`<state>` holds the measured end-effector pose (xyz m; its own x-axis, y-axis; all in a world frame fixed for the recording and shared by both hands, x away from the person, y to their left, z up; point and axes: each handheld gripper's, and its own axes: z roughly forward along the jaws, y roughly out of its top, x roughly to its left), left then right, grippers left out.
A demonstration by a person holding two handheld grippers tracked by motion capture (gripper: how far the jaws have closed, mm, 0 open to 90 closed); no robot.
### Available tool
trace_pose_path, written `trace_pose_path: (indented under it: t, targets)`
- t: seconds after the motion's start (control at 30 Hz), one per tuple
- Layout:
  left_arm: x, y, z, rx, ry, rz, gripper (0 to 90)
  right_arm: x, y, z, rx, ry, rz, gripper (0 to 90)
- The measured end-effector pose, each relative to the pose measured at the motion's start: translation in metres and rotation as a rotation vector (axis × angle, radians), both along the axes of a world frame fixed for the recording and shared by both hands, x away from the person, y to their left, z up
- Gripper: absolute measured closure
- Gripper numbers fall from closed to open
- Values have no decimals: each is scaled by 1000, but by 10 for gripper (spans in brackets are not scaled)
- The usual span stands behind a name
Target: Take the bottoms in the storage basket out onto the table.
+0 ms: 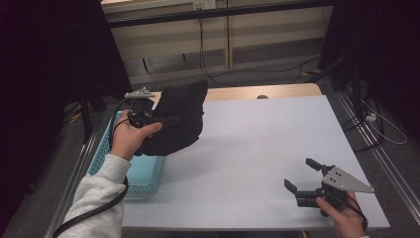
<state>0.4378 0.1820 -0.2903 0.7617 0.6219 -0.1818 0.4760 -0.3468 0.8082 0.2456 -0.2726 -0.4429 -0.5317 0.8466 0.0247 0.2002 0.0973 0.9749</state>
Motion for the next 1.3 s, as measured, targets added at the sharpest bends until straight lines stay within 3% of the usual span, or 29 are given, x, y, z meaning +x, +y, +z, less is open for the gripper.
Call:
trace_pose_path:
  t: [0.57, 0.73, 0.87, 1.03, 1.2, 1.3]
  targets:
    - [-21, -42, -29, -42, 8, -74, 663, 0, 1, 0, -1, 1, 5, 13]
    - [-28, -55, -42, -66, 23, -118, 663, 0, 1, 0, -5, 0, 7, 13]
    - [-33, -65, -54, -46, 22, -134, 663, 0, 1, 0, -3, 0, 6, 13]
    - [-39, -73, -69, -65, 37, -148, 662, 1, 1, 0, -6, -1, 7, 13]
    - [-43, -82, -85, -55, 40, -155, 661, 1, 1, 1, -6, -3, 8, 13]
    - [-46, -85, -94, -29, 39, -152, 661, 1, 2, 0, -6, -3, 4, 13]
